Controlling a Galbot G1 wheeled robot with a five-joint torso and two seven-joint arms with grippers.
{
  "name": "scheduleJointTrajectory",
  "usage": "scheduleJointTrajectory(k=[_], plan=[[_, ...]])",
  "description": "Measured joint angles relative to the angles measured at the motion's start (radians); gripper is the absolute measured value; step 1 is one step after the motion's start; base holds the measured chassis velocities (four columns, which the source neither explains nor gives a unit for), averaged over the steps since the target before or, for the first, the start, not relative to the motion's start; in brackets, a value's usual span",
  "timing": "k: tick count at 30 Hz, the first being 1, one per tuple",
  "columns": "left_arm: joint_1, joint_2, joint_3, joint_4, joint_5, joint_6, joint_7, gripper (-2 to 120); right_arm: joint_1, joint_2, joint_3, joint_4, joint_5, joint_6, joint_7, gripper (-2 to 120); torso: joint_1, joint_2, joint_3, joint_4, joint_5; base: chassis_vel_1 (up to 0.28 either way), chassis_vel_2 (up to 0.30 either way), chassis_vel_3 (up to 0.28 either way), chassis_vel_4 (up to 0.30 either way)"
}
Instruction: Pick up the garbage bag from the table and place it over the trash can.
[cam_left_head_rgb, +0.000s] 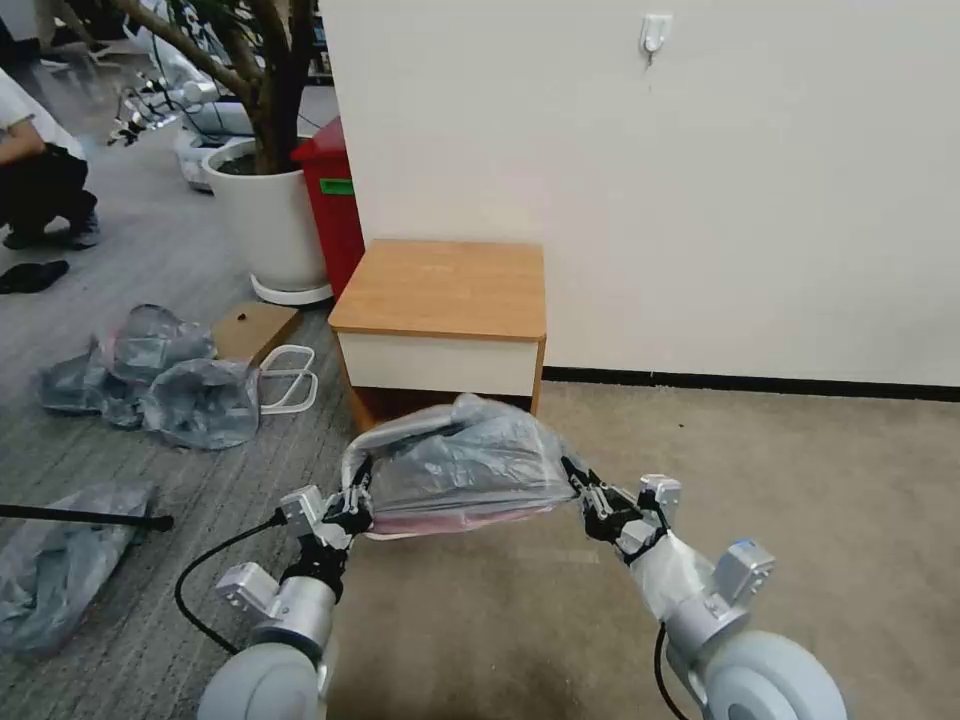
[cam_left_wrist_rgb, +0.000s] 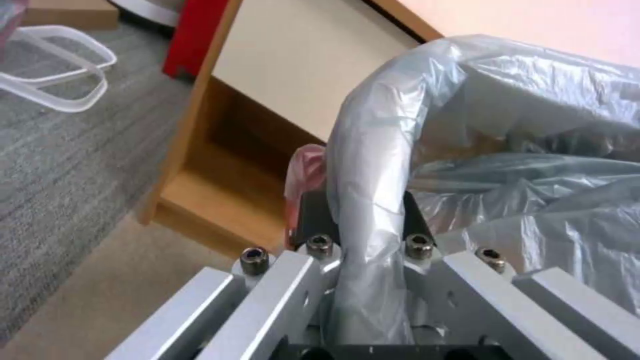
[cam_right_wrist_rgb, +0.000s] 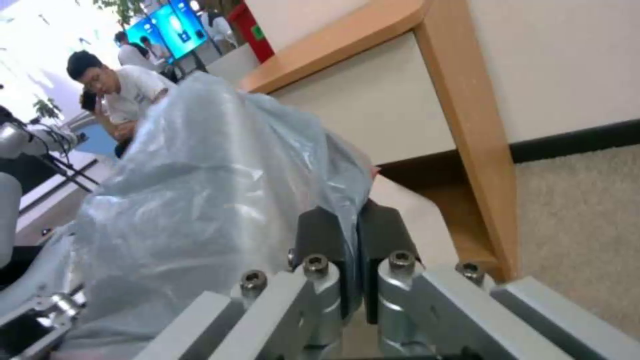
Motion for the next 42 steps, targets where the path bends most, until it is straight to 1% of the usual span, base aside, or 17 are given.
scheduleJointTrajectory(k=[6, 10, 12, 13, 14, 15, 17, 19, 20, 22, 23, 25, 27, 28, 30, 35, 42], plan=[[0.001, -0.02, -0.001, 0.007, -0.009, 0.006, -0.005, 4, -0.019, 0.028, 0.008, 0.019, -0.008, 0.022, -0.001, 8, 0.0, 0.0, 0.0, 0.0, 0.0001, 0.0, 0.0, 0.0, 0.0], [-0.001, -0.03, -0.004, 0.028, -0.019, 0.01, -0.019, 4, -0.062, 0.075, 0.039, 0.063, 0.012, 0.061, 0.001, 26, 0.0, 0.0, 0.0, 0.0, 0.0, 0.0, 0.0, 0.0, 0.0], [-0.001, -0.03, -0.004, 0.029, -0.019, 0.01, -0.02, 4, -0.064, 0.077, 0.04, 0.065, 0.014, 0.062, 0.002, 26, 0.0, 0.0, 0.0, 0.0, 0.0, 0.0, 0.0, 0.0, 0.0], [-0.002, -0.031, -0.006, 0.038, -0.019, 0.01, -0.023, 4, -0.085, 0.094, 0.061, 0.091, 0.037, 0.078, 0.004, 36, 0.0, 0.0, 0.0, -0.0001, -0.0001, 0.0, 0.0, 0.0, 0.0], [-0.002, -0.031, -0.007, 0.04, -0.019, 0.01, -0.024, 4, -0.091, 0.098, 0.068, 0.099, 0.047, 0.081, 0.005, 39, 0.0, 0.0, 0.0, -0.0001, -0.0001, 0.0, 0.0, 0.0, 0.0], [-0.002, -0.031, -0.007, 0.04, -0.019, 0.01, -0.024, 4, -0.091, 0.098, 0.068, 0.099, 0.047, 0.081, 0.005, 39, 0.0, 0.0, 0.0, -0.0001, -0.0001, 0.0, 0.0, 0.0, 0.0], [-0.002, -0.034, -0.011, 0.04, -0.034, 0.01, -0.025, 4, -0.102, 0.109, 0.087, 0.111, 0.083, 0.087, 0.005, 47, 0.0, 0.0, 0.0, 0.0, -0.0001, 0.0, 0.0, 0.0, 0.0], [-0.001, -0.042, -0.018, 0.034, -0.081, 0.016, -0.035, 4, -0.116, 0.136, 0.105, 0.106, 0.163, 0.094, 0.009, 59, 0.0, 0.0, 0.0, -0.0001, -0.0001, 0.0, 0.0, 0.0, 0.0], [-0.001, -0.042, -0.018, 0.034, -0.081, 0.016, -0.035, 4, -0.116, 0.136, 0.105, 0.106, 0.163, 0.094, 0.009, 59, 0.0, 0.0, 0.0, -0.0001, -0.0001, 0.0, 0.0, 0.0, 0.0], [0.001, -0.053, -0.027, 0.028, -0.127, 0.024, -0.047, 4, -0.128, 0.166, 0.109, 0.072, 0.229, 0.107, 0.01, 68, 0.0, 0.0, 0.0, -0.0001, 0.0, 0.0, 0.0, 0.0, 0.0], [0.001, -0.053, -0.027, 0.028, -0.127, 0.024, -0.047, 4, -0.128, 0.166, 0.109, 0.072, 0.229, 0.107, 0.01, 68, 0.0, 0.0, 0.0, -0.0001, 0.0, 0.0, 0.0, 0.0, 0.0], [0.004, -0.062, -0.034, 0.027, -0.168, 0.031, -0.059, 4, -0.126, 0.203, 0.101, 0.033, 0.281, 0.112, 0.011, 80, 0.0, 0.0, 0.0, 0.0, 0.0, 0.0, 0.0, 0.0, 0.0], [0.008, -0.068, -0.036, 0.026, -0.179, 0.034, -0.063, 4, -0.115, 0.23, 0.08, 0.01, 0.295, 0.113, 0.011, 88, 0.0, 0.0, 0.0, 0.0, 0.0, 0.0, 0.0, 0.0, 0.0], [0.008, -0.068, -0.036, 0.026, -0.179, 0.034, -0.063, 4, -0.115, 0.23, 0.08, 0.01, 0.295, 0.113, 0.011, 88, 0.0, 0.0, 0.0, 0.0, 0.0, 0.0, 0.0, 0.0, 0.0], [0.01, -0.072, -0.036, 0.024, -0.181, 0.035, -0.064, 4, -0.1, 0.258, 0.041, 0.0, 0.295, 0.112, 0.008, 97, 0.0, 0.0, 0.0, 0.0, -0.0001, 0.0, 0.0, 0.0, 0.0], [0.009, -0.076, -0.031, 0.024, -0.18, 0.036, -0.066, 4, -0.068, 0.293, -0.021, -0.013, 0.268, 0.105, 0.007, 100, 0.0, 0.0, 0.0, 0.0, -0.0002, 0.0, 0.0, 0.0, 0.0], [0.009, -0.089, -0.02, 0.026, -0.179, 0.037, -0.066, 4, -0.037, 0.324, -0.067, -0.039, 0.227, 0.101, 0.002, 99, 0.0, 0.0, 0.0, 0.0, -0.0002, 0.0, 0.0, 0.0, 0.0]])
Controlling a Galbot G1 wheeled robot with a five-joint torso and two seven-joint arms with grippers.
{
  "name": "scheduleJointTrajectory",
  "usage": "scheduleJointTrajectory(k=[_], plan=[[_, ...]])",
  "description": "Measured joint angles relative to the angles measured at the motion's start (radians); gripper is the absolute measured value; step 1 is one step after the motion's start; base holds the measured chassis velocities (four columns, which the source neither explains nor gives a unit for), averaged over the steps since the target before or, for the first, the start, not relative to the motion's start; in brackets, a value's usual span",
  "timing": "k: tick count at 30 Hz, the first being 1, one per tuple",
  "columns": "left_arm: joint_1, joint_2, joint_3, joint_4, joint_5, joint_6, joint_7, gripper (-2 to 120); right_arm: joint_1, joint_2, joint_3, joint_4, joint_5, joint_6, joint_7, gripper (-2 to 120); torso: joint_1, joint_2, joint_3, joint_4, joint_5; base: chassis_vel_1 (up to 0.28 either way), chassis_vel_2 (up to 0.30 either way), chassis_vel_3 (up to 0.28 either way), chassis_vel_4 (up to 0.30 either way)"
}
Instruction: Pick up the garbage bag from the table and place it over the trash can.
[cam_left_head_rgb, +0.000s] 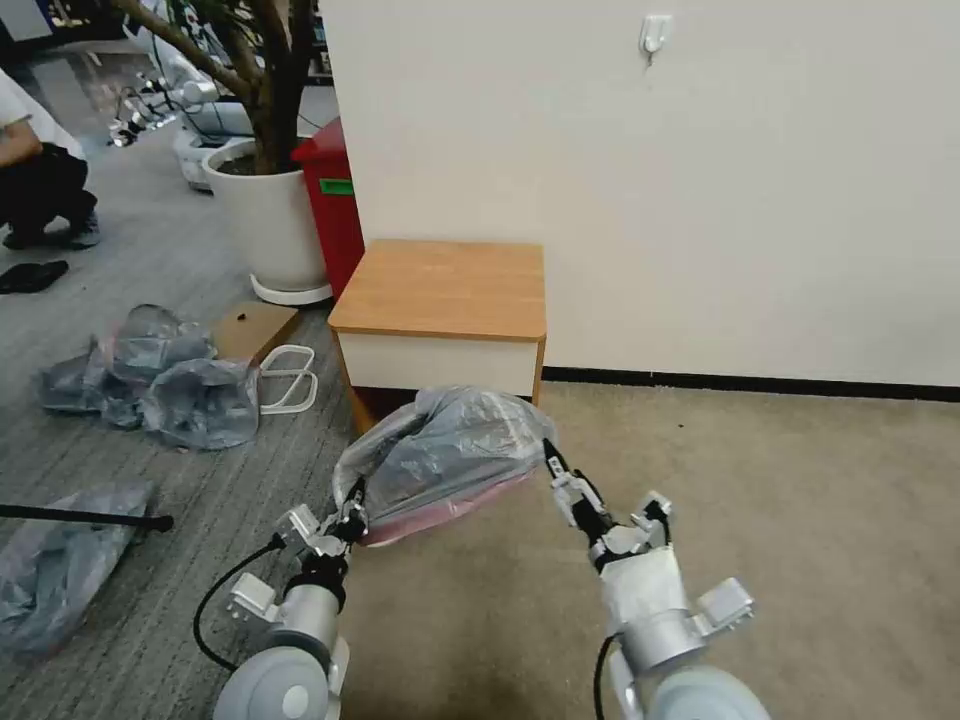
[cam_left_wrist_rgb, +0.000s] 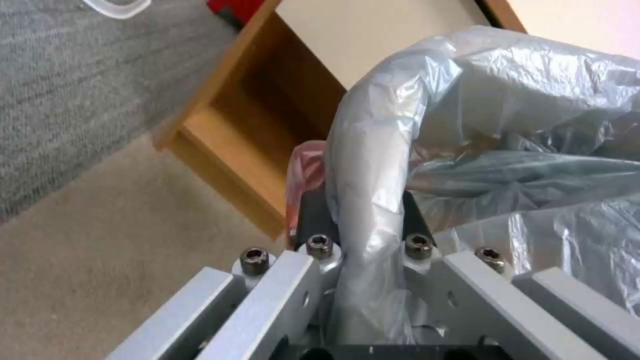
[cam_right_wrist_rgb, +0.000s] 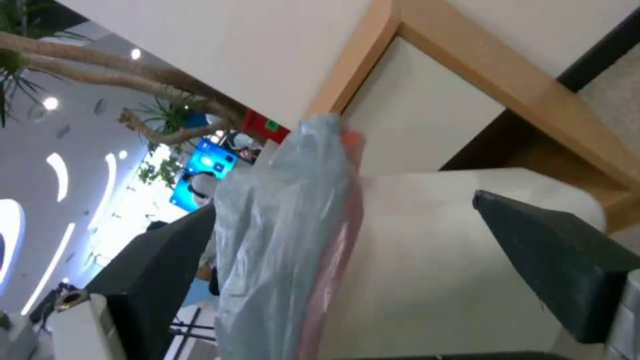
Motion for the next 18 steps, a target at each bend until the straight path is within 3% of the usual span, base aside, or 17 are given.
scheduleJointTrajectory(k=[7, 11, 17, 18], plan=[[0.013, -0.014, 0.01, 0.01, 0.002, 0.0, 0.001, 4, 0.039, 0.021, -0.008, -0.034, -0.024, -0.001, -0.017, 96, 0.0, 0.0, 0.0, 0.0, 0.0001, 0.0, 0.0, 0.0, 0.0], [0.017, -0.019, 0.009, 0.015, 0.001, 0.0, 0.003, 4, 0.048, 0.031, -0.007, -0.041, -0.029, -0.001, -0.023, 88, 0.0, 0.0, 0.0, 0.0, 0.0001, 0.0, 0.0, 0.0, 0.0], [0.011, -0.017, 0.004, 0.008, -0.012, 0.0, 0.004, 4, 0.047, 0.043, -0.008, -0.057, -0.034, 0.004, -0.03, 61, 0.0, 0.0, 0.0, -0.0001, 0.0002, 0.0, 0.0, 0.0, 0.0], [0.011, -0.017, 0.004, 0.008, -0.012, 0.0, 0.004, 4, 0.047, 0.043, -0.008, -0.057, -0.034, 0.004, -0.03, 61, 0.0, 0.0, 0.0, -0.0001, 0.0002, 0.0, 0.0, 0.0, 0.0]])
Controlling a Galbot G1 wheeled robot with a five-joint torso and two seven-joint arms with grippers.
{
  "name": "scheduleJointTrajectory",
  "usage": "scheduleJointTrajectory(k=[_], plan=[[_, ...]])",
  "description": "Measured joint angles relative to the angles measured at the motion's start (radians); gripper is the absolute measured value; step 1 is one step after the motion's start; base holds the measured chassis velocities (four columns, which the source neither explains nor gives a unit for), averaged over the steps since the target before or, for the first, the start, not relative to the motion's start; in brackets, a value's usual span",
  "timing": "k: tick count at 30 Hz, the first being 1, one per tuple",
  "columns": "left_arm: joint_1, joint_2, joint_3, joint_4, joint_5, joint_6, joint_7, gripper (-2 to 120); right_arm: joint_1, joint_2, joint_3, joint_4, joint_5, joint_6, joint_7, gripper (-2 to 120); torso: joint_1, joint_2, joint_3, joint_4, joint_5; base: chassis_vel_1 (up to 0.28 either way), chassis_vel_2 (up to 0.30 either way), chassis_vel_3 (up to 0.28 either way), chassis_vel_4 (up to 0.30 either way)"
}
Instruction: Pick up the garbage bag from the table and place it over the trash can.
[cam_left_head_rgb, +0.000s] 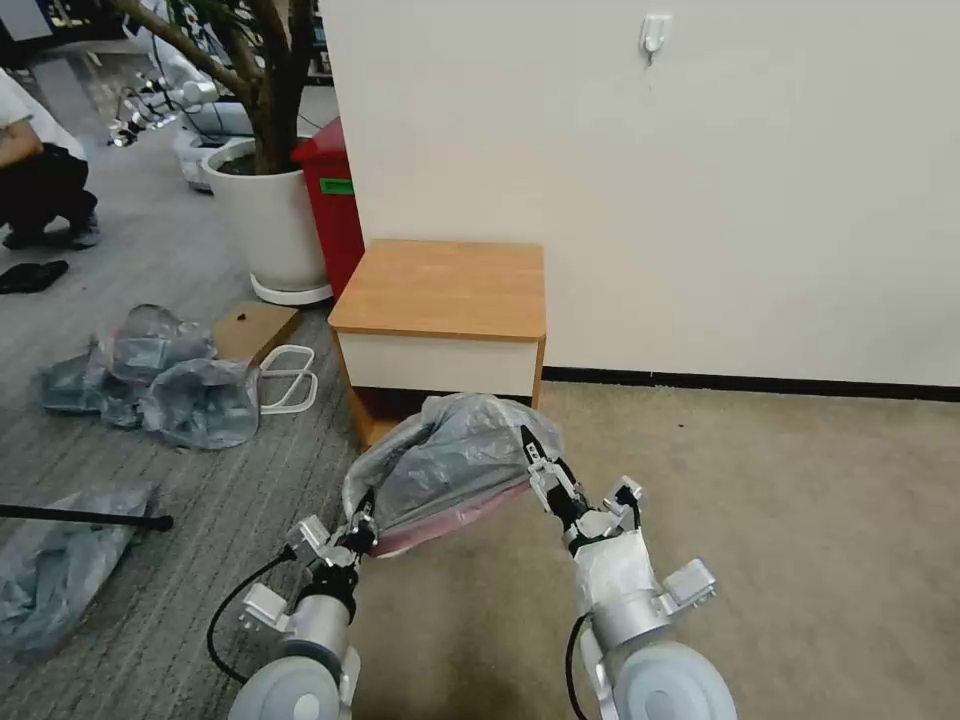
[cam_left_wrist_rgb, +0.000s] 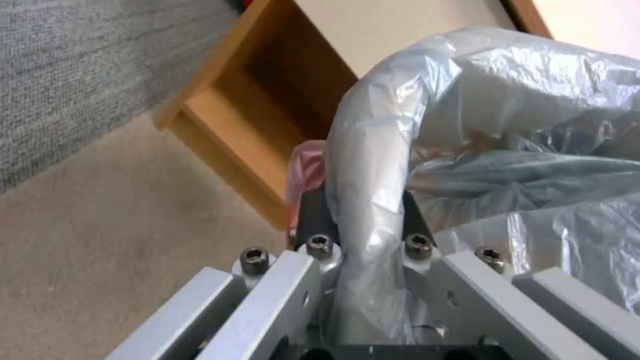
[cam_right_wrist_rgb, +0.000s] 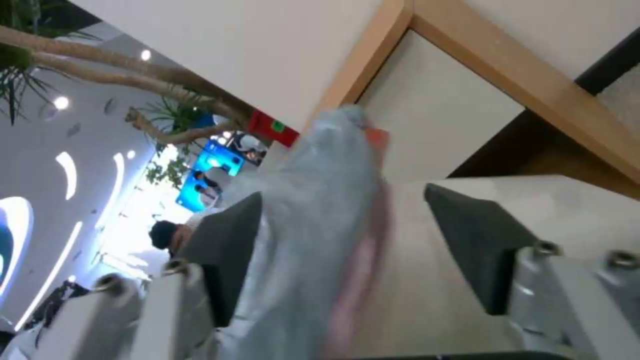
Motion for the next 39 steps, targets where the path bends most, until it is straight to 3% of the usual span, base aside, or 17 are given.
scheduleJointTrajectory(k=[3, 7, 9, 16, 23, 29, 39], plan=[[0.0, 0.0, 0.0, -0.001, -0.001, 0.001, 0.0, 4, 0.0, 0.003, -0.001, -0.001, -0.006, 0.003, -0.003, 48, 0.0, 0.0, 0.0, 0.0, 0.0, 0.0, 0.0, 0.0, 0.0], [0.002, -0.001, 0.0, -0.001, -0.001, 0.001, 0.0, 4, 0.0, 0.003, -0.001, 0.004, -0.007, 0.004, -0.004, 40, 0.0, 0.0, 0.0, 0.0, -0.0001, 0.0, 0.0, 0.0, 0.0], [0.004, 0.0, -0.001, 0.001, -0.001, 0.001, 0.0, 4, 0.001, 0.002, -0.001, 0.013, -0.01, 0.005, -0.004, 26, 0.0, 0.0, 0.0, 0.0001, 0.0, 0.0, 0.0, 0.0, 0.0], [-0.003, -0.007, -0.004, 0.003, -0.001, 0.001, 0.0, 4, -0.002, 0.005, -0.009, 0.022, -0.018, 0.006, -0.005, 0, 0.0, 0.0, 0.0, 0.0, -0.0001, 0.0, 0.0, 0.0, 0.0], [-0.003, -0.012, -0.013, -0.002, -0.01, 0.001, -0.002, 4, -0.011, 0.01, -0.029, 0.031, -0.037, 0.011, -0.006, 0, 0.0, 0.0, 0.0, 0.0001, -0.0001, 0.0, 0.0, 0.0, 0.0], [-0.008, -0.018, -0.032, -0.021, -0.113, 0.021, -0.03, 4, -0.036, 0.002, -0.031, 0.035, -0.061, 0.029, -0.018, 0, 0.0, 0.0, 0.0, 0.0, 0.0, 0.0, 0.0, 0.0, 0.0], [0.01, -0.022, -0.031, -0.069, -0.179, 0.042, -0.049, 4, -0.02, -0.008, 0.011, -0.028, -0.077, 0.05, -0.023, 0, 0.0, 0.0, 0.0, 0.0, 0.0, 0.0, 0.0, 0.0, 0.0]])
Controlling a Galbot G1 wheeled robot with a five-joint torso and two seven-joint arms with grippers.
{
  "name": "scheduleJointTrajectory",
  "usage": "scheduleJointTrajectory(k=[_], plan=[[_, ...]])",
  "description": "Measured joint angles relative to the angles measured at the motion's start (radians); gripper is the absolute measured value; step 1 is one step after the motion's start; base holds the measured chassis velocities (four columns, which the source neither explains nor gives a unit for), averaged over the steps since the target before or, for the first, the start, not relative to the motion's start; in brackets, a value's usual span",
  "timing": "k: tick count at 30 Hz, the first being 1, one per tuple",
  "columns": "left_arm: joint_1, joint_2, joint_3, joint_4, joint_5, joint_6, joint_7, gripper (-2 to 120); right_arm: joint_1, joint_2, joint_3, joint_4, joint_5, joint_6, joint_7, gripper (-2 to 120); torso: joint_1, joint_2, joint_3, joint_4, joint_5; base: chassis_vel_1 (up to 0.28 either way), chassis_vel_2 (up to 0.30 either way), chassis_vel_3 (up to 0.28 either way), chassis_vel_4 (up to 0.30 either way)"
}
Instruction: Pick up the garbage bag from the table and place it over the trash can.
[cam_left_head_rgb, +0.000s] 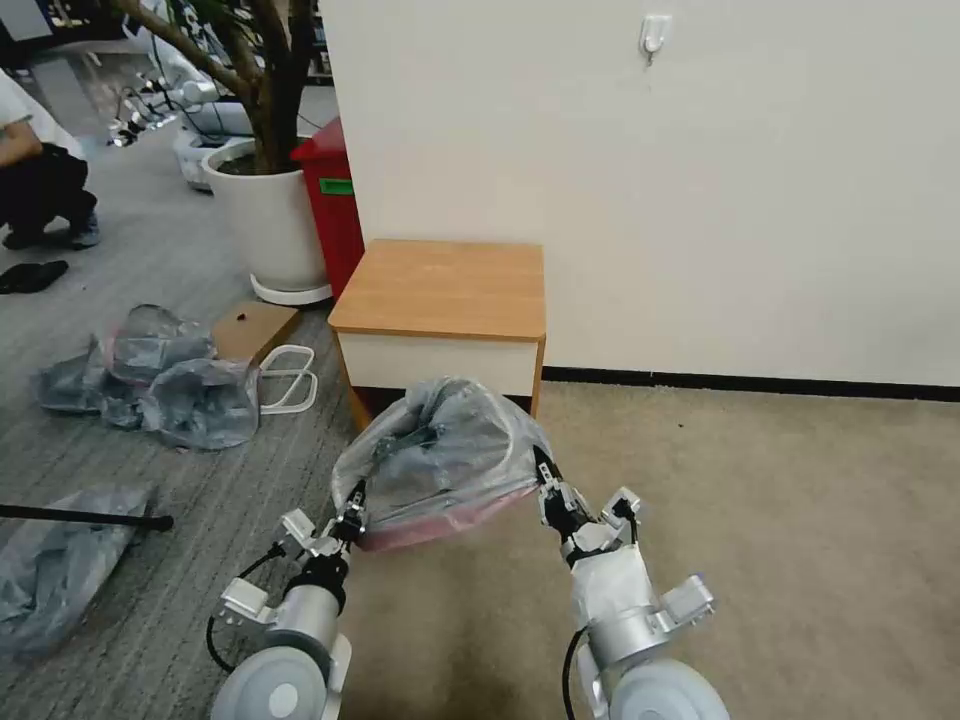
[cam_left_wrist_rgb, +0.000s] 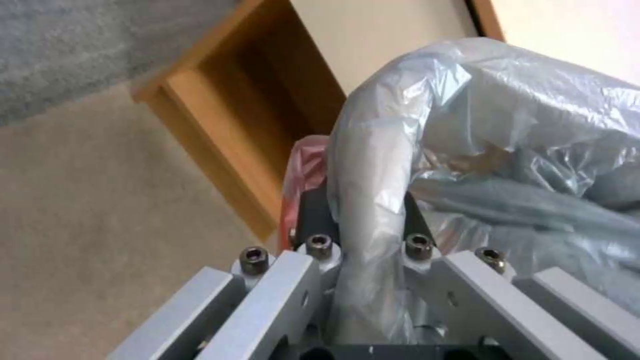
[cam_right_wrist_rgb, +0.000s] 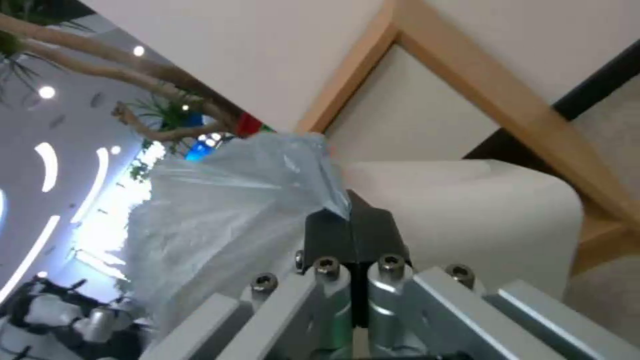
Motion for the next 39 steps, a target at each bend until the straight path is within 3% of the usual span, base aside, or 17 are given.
scheduleJointTrajectory(k=[8, 18, 19, 23, 27, 35, 39], plan=[[0.025, -0.017, 0.013, -0.066, -0.035, 0.054, -0.009, 4, 0.054, -0.029, 0.048, -0.109, -0.019, 0.008, -0.003, 0, 0.0, 0.0, 0.0, 0.0, 0.0001, 0.0, 0.0, 0.0, 0.0], [0.018, 0.011, 0.004, -0.008, 0.009, 0.067, 0.019, 4, 0.016, -0.034, 0.073, -0.045, -0.087, 0.041, -0.027, 0, 0.0, 0.0, 0.0, 0.0001, -0.0001, 0.0, 0.0, 0.0, 0.0], [0.013, 0.045, -0.008, 0.025, 0.022, 0.078, 0.053, 4, -0.007, -0.034, 0.096, -0.002, -0.108, 0.056, -0.039, 9, 0.0, 0.0, 0.0, 0.0, -0.0002, 0.0, 0.0, 0.0, 0.0], [0.0, 0.091, -0.024, 0.068, 0.025, 0.094, 0.095, 3, -0.051, -0.048, 0.119, 0.059, -0.094, 0.057, -0.075, 24, 0.0, 0.0, 0.0, -0.0002, -0.0002, 0.0, 0.0, 0.0, 0.0], [-0.003, 0.109, -0.038, 0.083, 0.016, 0.101, 0.118, 3, -0.067, -0.068, 0.142, 0.078, -0.07, 0.057, -0.107, 37, 0.0, 0.0, 0.0, -0.0001, -0.0002, 0.0, 0.0, 0.0, 0.0], [0.005, 0.109, -0.034, 0.094, 0.002, 0.1, 0.227, 3, -0.019, -0.112, 0.165, 0.024, 0.017, 0.021, -0.117, 63, 0.0, 0.0, 0.0, 0.0, 0.0, 0.0, 0.0, 0.0, 0.0], [0.005, 0.125, -0.049, 0.094, -0.024, 0.111, 0.275, 3, 0.003, -0.158, 0.172, -0.035, 0.111, -0.01, -0.116, 82, 0.0, 0.0, 0.0, 0.0, 0.0001, 0.0, 0.0, 0.0, 0.0]])
